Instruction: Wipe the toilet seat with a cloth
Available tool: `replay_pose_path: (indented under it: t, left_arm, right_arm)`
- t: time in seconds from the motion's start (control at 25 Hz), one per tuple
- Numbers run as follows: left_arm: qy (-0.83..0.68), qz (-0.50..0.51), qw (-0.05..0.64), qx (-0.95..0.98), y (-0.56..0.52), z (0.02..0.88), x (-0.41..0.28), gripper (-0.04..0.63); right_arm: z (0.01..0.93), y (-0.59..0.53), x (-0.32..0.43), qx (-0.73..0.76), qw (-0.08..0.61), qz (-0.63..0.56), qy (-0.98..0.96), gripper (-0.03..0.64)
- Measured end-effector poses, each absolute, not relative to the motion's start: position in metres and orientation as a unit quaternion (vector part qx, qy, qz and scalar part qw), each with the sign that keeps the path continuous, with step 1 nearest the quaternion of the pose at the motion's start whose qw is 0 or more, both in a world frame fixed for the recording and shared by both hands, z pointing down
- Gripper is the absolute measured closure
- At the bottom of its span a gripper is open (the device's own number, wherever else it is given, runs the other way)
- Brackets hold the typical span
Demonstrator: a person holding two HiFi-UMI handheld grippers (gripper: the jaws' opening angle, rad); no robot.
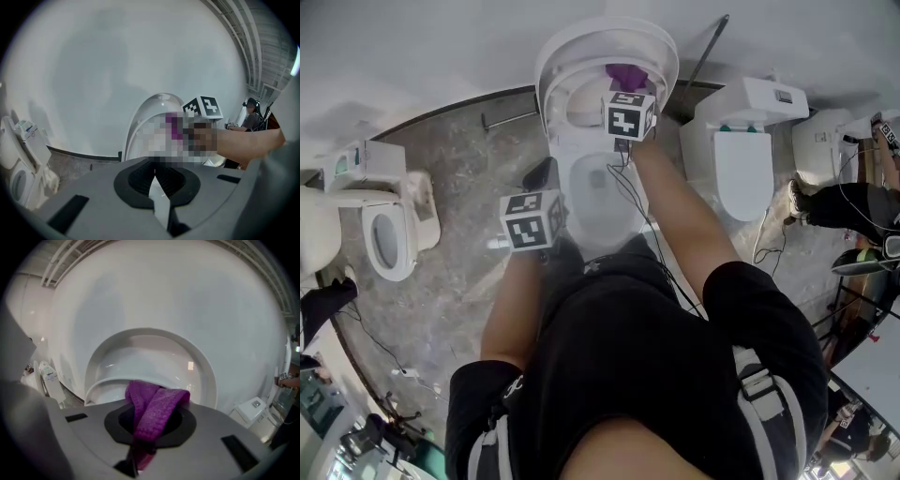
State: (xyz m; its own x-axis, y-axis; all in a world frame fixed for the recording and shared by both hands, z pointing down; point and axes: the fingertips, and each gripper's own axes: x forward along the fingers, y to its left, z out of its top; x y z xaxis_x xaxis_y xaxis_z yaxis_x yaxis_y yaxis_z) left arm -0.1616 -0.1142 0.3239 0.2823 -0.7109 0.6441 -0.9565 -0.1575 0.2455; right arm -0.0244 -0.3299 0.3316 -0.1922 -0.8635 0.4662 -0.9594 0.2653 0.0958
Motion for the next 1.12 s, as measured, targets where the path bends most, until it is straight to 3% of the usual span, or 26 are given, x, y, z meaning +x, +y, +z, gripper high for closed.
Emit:
replay_pose_path:
  t: [0.68,1.12]
  left_arm:
    - [-0.595,0.190,0.318,0.713,-0.095,0.325,-0.225,0.586]
    - [-0.596,0.191,0.320,0.712,-0.098,0.322,-0.238,0.586]
  right_arm:
    - [0.358,-0.309,-0.128,0.514,0.287,0.048,-0.807,0.569]
    - [0.384,-0.275,-0.155,0.419,0.323,0.098,-0.843,0.569]
